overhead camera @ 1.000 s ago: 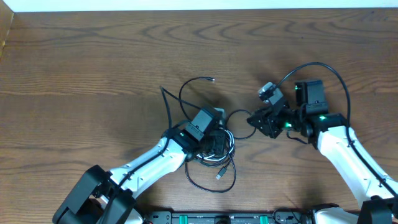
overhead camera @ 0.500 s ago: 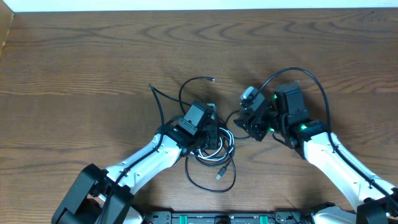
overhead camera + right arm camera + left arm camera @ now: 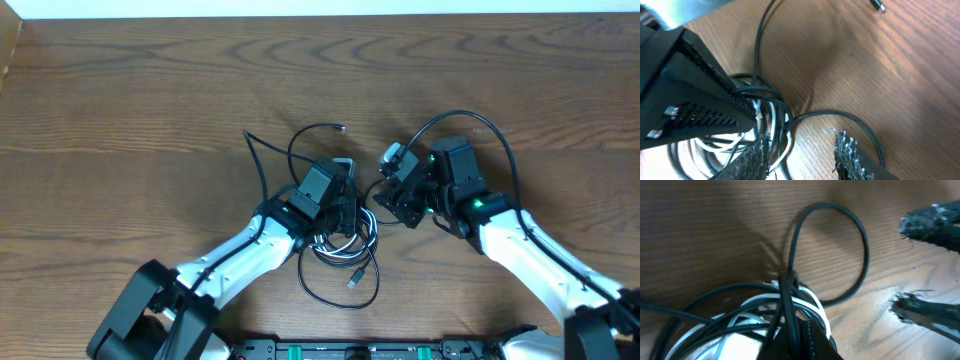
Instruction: Untangle cables
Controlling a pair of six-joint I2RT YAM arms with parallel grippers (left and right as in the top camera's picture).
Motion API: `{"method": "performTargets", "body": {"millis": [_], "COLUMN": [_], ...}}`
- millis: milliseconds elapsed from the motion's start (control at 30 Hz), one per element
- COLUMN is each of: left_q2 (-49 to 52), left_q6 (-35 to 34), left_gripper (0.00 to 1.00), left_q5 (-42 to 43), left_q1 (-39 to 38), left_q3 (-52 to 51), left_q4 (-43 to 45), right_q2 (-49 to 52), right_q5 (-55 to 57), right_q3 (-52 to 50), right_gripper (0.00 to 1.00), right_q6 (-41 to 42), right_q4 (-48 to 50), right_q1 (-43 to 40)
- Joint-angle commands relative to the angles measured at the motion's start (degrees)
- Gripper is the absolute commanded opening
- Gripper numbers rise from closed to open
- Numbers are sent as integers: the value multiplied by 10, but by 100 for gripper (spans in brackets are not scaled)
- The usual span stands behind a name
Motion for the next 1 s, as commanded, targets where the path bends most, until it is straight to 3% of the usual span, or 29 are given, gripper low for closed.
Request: {"method": "performTargets", "body": {"millis": [0,433,967], "left_q2": [21,22,21], "left_q6": [-2,0,0], "left_gripper": [7,8,8], "left_q5": [-4,-4,26], "left_q1": [-1,-1,0], "left_q3": [2,2,2], "left_q4": [3,-53,-53], "right_q2": [26,89,129], "right_q5": [2,-56,0], "right_q3": [-5,-5,-5], "right_gripper": [40,39,41], "right_q6": [-6,4,4], "right_q4": [12,77,129], "right_q1": [2,3,52]}}
